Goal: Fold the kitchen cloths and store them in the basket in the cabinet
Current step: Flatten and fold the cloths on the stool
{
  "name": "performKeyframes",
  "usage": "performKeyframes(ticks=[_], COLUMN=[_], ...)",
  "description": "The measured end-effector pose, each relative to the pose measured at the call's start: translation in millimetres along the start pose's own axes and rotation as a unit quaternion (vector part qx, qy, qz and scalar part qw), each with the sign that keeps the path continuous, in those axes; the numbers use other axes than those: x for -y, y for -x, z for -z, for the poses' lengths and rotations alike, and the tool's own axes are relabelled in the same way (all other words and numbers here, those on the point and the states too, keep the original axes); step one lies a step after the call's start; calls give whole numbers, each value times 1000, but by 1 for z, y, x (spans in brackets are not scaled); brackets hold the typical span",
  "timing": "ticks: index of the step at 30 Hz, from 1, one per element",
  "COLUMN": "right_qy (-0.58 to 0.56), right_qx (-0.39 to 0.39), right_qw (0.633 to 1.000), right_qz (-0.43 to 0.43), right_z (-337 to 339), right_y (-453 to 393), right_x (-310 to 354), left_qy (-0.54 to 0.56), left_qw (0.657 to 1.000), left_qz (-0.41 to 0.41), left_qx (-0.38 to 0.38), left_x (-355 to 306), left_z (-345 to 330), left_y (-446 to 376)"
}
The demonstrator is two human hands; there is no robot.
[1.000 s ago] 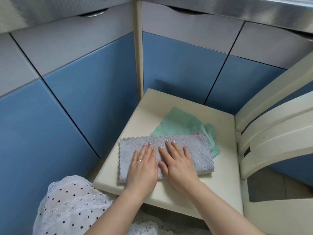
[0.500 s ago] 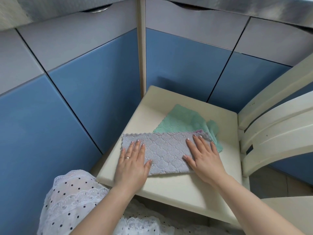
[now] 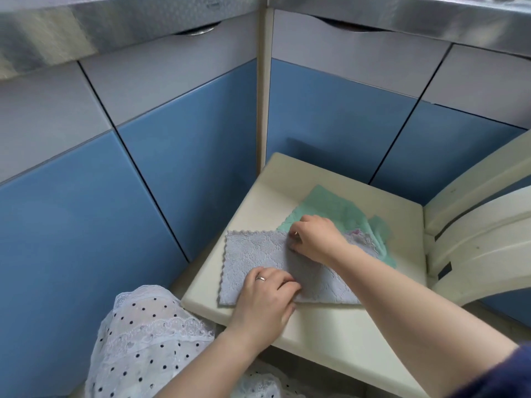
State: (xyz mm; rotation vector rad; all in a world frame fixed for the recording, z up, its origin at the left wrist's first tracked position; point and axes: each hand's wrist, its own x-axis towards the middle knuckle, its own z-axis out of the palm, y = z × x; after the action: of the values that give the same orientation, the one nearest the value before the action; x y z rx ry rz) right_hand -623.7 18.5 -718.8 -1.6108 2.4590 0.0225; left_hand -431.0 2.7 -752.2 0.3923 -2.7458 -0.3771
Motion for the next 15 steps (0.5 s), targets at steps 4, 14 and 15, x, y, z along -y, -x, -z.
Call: performKeyframes(ticks=[4,14,15], right_qy=[-65,-97,-119], right_qx=[29,73,66], right_qw=[997,992,990], right_qz=[-10,37,43], right_z=[3,38,44], right_y=[-4,9,12], right_x=[-2,-7,-8], left_qy=[11,30,30], left_qw=[1000,997,996], left_qz=[19,67,80], left_qx=[-3,20,9], left_x=[6,14,15], left_z=[4,6,6], left_y=[1,0,0])
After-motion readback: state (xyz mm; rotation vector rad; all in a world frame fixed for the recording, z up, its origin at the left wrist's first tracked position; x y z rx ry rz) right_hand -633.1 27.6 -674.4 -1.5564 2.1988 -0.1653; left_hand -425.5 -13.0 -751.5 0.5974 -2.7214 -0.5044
